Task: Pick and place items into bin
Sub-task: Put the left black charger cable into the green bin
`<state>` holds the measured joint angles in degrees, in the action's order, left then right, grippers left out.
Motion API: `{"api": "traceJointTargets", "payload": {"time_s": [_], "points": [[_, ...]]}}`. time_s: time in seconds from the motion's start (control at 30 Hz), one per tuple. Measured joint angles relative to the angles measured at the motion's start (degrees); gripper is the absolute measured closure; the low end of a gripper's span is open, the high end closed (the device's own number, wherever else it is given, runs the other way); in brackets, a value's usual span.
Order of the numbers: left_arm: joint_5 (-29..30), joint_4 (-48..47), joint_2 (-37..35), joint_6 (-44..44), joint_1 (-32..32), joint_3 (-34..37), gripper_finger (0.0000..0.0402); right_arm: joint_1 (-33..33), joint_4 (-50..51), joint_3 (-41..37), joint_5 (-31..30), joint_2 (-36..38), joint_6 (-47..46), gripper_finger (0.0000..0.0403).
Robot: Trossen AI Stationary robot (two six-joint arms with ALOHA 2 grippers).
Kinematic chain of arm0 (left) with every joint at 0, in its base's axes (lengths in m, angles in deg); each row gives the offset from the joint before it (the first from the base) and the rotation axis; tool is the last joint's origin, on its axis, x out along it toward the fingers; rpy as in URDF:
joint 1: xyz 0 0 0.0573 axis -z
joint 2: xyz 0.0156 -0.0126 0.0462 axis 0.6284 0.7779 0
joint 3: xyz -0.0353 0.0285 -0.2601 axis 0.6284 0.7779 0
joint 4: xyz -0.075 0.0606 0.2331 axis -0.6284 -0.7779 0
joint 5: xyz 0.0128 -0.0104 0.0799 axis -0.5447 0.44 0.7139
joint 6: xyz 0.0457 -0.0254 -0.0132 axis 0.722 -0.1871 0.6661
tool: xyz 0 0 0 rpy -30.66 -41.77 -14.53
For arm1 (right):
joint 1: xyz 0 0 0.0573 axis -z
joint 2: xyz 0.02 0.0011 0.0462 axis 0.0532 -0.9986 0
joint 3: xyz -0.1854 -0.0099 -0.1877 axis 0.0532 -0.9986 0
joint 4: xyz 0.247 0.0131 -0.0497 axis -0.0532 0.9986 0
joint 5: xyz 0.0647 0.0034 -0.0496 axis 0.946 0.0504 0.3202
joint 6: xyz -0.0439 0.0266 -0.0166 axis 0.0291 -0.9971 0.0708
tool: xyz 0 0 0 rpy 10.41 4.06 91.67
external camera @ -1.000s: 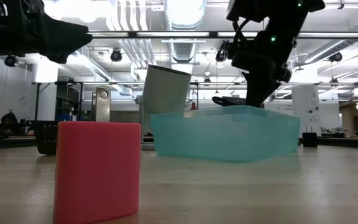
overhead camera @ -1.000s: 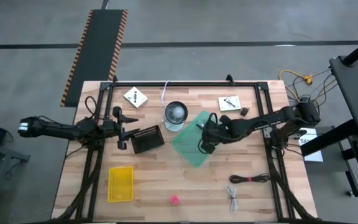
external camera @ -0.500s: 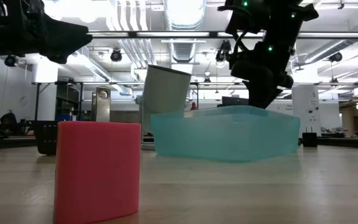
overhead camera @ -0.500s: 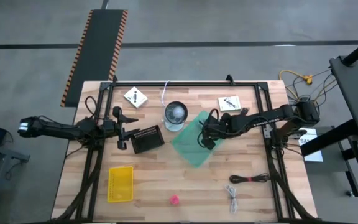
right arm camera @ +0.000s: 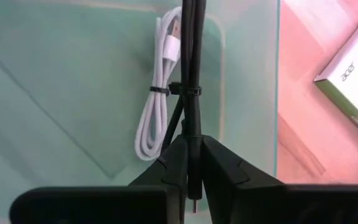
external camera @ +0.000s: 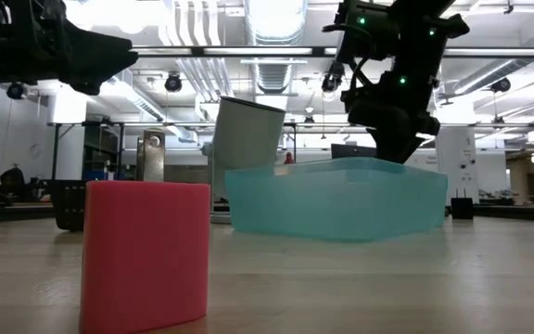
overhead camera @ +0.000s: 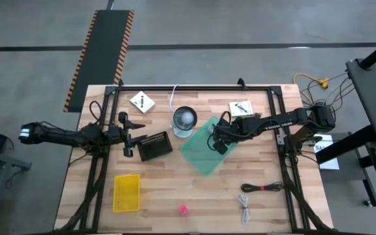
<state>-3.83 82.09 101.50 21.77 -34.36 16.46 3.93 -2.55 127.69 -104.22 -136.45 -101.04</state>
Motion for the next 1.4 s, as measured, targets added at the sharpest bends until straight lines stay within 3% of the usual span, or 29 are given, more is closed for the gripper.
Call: {"api": "traceJointTargets", "payload": {"time_s": [1.4], "points": [[0.0, -0.34, 0.23, 0.02, 0.01, 0.04, 0.0219, 4.48, -0.52, -0.17, 6.29, 0.0, 3.48, 0.0383]]}}
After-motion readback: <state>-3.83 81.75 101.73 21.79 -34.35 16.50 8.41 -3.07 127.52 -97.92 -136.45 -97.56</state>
